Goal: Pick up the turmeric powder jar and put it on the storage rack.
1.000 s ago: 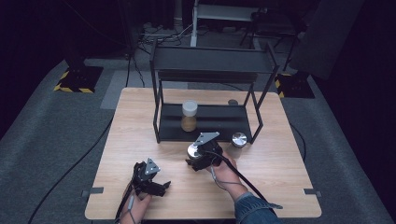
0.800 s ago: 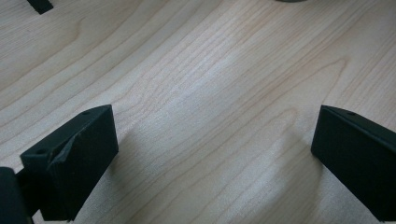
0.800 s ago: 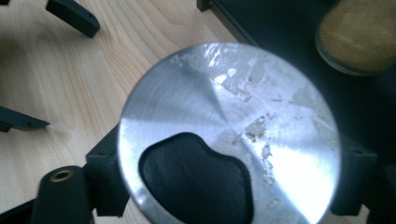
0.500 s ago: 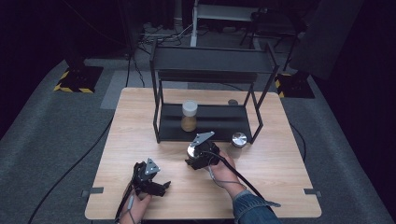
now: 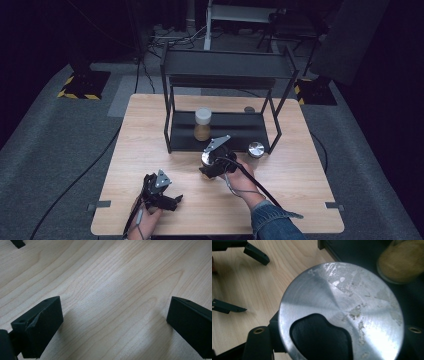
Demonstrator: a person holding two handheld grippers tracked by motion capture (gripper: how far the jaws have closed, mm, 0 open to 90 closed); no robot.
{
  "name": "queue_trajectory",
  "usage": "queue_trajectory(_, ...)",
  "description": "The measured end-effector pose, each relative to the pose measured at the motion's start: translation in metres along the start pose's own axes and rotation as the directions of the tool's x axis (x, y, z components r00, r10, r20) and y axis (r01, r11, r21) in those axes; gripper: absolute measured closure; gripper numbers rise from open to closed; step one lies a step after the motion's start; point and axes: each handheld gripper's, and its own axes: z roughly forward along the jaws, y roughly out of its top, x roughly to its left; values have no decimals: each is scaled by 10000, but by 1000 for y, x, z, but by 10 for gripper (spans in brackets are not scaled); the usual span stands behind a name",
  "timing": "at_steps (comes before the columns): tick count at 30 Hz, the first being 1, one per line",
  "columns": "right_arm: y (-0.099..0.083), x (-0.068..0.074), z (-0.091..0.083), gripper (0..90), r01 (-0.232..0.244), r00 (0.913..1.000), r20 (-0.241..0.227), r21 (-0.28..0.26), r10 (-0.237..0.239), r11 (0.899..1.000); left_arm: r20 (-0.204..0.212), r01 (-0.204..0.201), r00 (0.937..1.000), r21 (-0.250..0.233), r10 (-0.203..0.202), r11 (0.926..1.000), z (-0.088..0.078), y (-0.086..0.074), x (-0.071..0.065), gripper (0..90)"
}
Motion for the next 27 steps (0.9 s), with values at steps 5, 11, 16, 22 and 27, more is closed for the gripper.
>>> queue_trajectory(5,9,-3,-9,308,-51,9997,233,0,51,10000,-1,-5,10000,-2,5,10000,0,0,0,1)
queue_trajectory(11,21,-11,-23,308,-89,9990,429,-97,94,9999,9,-17,10000,-8,17,10000,0,0,0,1)
queue_trajectory(16,30,-22,-33,308,-335,9976,605,-232,348,9992,18,-32,10000,-4,32,10000,0,0,0,1)
queue_trajectory(22,40,-36,-37,308,-729,9930,913,-208,745,9971,34,-76,10000,0,76,10000,0,0,1,1)
queue_trajectory(27,46,-46,-33,308,-974,9881,1185,-89,977,9952,33,-82,10000,-6,82,10000,0,0,0,1)
